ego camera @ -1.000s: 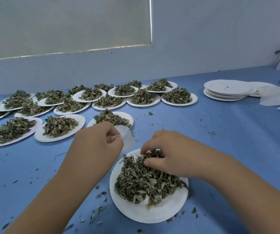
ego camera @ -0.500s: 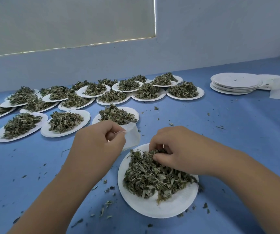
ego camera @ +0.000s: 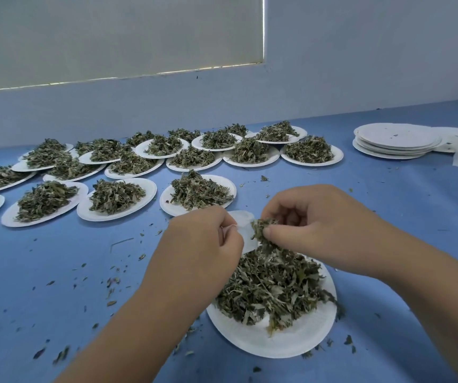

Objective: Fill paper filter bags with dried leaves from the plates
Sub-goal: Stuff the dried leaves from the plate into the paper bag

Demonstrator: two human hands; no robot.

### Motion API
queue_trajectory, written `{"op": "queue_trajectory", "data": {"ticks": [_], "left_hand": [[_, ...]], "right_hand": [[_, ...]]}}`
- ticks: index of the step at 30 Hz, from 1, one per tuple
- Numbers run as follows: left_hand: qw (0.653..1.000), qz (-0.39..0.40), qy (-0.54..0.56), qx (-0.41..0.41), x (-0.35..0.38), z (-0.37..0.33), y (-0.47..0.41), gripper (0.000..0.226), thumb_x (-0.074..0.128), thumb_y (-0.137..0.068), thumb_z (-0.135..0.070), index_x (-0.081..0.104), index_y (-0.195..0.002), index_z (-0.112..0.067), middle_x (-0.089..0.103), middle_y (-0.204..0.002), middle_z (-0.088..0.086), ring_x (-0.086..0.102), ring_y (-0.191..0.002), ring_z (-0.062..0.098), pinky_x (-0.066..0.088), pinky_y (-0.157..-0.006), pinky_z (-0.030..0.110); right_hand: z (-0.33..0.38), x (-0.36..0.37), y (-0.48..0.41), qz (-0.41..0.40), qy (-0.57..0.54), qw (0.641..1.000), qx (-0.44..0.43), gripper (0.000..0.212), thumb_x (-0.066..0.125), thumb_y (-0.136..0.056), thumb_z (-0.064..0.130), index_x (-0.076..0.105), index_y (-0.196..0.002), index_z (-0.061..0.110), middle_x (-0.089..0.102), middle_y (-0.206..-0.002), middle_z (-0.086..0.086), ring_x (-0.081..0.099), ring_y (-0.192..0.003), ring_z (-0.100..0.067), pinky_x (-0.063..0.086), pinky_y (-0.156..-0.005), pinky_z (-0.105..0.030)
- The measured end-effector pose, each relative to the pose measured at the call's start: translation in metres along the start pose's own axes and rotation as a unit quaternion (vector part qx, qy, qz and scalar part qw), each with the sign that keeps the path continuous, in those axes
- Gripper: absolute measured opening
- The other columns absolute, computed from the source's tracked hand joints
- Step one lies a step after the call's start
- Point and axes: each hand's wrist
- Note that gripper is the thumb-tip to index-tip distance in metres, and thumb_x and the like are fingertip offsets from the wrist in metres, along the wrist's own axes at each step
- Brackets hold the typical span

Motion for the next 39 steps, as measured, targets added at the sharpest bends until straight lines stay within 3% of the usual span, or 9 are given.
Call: {"op": "queue_trajectory", "data": {"ticks": [3, 10, 17, 24, 31, 36, 39], "left_hand": [[1.0, -0.007, 0.009, 0.009, 0.002, -0.001, 0.001, 0.014, 0.059, -0.083, -0.026, 0.061, -0.069, -0.025, 0.052, -0.058, -0.01, 0.049, -0.062, 0.005, 0.037, -0.052, 0.021], [1.0, 0.004, 0.018, 0.021, 0.006, -0.004, 0.001, 0.012, 0.059, -0.082, -0.026, 0.063, -0.071, -0.024, 0.051, -0.056, -0.009, 0.05, -0.061, 0.006, 0.04, -0.053, 0.023], [0.999, -0.001, 0.034, 0.01, 0.005, -0.002, 0.001, 0.011, 0.059, -0.081, -0.024, 0.064, -0.071, -0.026, 0.05, -0.055, -0.01, 0.051, -0.06, 0.003, 0.039, -0.054, 0.018], [0.998, -0.003, 0.058, 0.006, 0.0, 0.0, 0.002, 0.013, 0.06, -0.081, -0.025, 0.062, -0.068, -0.029, 0.05, -0.053, -0.007, 0.045, -0.05, 0.0, 0.035, -0.05, 0.013], [0.996, 0.015, 0.084, -0.014, 0.0, 0.0, 0.001, 0.014, 0.061, -0.082, -0.02, 0.063, -0.069, -0.027, 0.056, -0.06, -0.002, 0.045, -0.049, 0.005, 0.036, -0.049, 0.012], [0.996, 0.011, 0.089, -0.016, -0.003, 0.001, 0.0, 0.013, 0.062, -0.081, -0.019, 0.065, -0.069, -0.022, 0.055, -0.058, 0.002, 0.042, -0.049, 0.007, 0.035, -0.049, 0.012], [0.995, 0.015, 0.099, -0.02, -0.004, 0.001, 0.0, 0.013, 0.062, -0.081, -0.018, 0.066, -0.068, -0.022, 0.054, -0.056, 0.003, 0.04, -0.047, 0.007, 0.035, -0.048, 0.012]], "right_hand": [[0.003, 0.012, 0.001, -0.02, 0.059, 0.998, -0.004, 0.006, 0.066, -0.078, 0.027, 0.066, -0.073, 0.031, 0.062, -0.07, 0.014, 0.053, -0.06, 0.0, 0.046, -0.056, -0.02], [0.005, 0.027, 0.002, -0.045, 0.162, 0.986, -0.014, 0.009, 0.066, -0.081, 0.032, 0.069, -0.088, 0.029, 0.055, -0.074, 0.013, 0.05, -0.069, -0.001, 0.046, -0.066, -0.022], [0.008, 0.037, 0.003, -0.077, 0.141, 0.985, -0.063, 0.035, 0.065, -0.083, 0.024, 0.057, -0.116, 0.034, 0.052, -0.079, 0.018, 0.047, -0.068, 0.005, 0.036, -0.063, -0.01], [0.005, 0.032, 0.004, -0.082, 0.063, 0.99, -0.098, 0.048, 0.071, -0.078, 0.013, 0.053, -0.116, 0.038, 0.053, -0.095, 0.018, 0.059, -0.08, -0.003, 0.048, -0.074, -0.018], [0.005, 0.036, 0.004, -0.044, 0.048, 0.992, -0.107, 0.043, 0.068, -0.082, 0.015, 0.053, -0.111, 0.043, 0.062, -0.085, 0.017, 0.061, -0.083, -0.002, 0.05, -0.075, -0.021], [0.004, 0.032, 0.004, -0.068, -0.034, 0.991, -0.106, 0.048, 0.069, -0.082, 0.006, 0.056, -0.108, 0.044, 0.067, -0.086, 0.02, 0.065, -0.081, -0.003, 0.049, -0.076, -0.014], [0.003, 0.032, 0.003, -0.072, -0.025, 0.992, -0.101, 0.044, 0.07, -0.08, 0.004, 0.061, -0.105, 0.039, 0.067, -0.085, 0.019, 0.064, -0.079, -0.006, 0.05, -0.074, -0.018]]}}
Point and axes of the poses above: each hand's wrist, its own y-axis away from the middle knuckle, its own x-axis out of the palm, z = x × y
